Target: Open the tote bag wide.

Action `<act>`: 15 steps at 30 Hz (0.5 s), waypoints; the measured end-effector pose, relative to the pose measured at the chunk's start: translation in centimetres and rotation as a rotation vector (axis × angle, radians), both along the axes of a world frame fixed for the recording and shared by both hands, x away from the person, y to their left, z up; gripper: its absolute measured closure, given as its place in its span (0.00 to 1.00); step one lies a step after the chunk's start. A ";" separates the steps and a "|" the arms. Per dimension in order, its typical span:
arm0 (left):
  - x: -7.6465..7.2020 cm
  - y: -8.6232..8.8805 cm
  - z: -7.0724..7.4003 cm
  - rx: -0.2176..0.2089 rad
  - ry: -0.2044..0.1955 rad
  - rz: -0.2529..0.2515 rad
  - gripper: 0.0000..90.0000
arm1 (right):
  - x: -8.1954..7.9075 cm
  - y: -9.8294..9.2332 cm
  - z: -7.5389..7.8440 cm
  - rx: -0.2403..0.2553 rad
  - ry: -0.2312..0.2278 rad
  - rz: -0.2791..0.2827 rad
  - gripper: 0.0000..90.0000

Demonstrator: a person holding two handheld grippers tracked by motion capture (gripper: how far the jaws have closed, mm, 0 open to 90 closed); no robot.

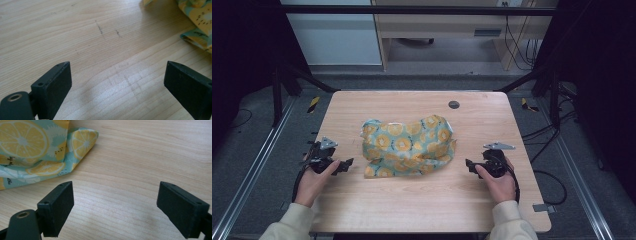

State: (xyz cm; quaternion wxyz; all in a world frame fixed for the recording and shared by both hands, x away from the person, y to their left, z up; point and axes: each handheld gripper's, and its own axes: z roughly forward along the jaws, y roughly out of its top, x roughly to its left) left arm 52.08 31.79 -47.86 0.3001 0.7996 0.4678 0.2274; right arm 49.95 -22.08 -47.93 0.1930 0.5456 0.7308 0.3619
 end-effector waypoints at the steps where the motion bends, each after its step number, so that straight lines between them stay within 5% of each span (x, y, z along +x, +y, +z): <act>1: 0.0 0.0 -0.1 0.002 0.004 0.005 0.08 | 0.0 0.1 0.1 0.002 0.006 0.001 0.16; 6: -0.1 0.0 -0.1 0.010 0.000 0.014 0.08 | 0.2 0.4 0.8 0.000 -0.019 0.015 0.17; 15: -0.3 0.0 -0.1 0.011 -0.001 0.022 0.09 | 2.1 2.6 4.8 -0.004 -0.055 0.118 0.19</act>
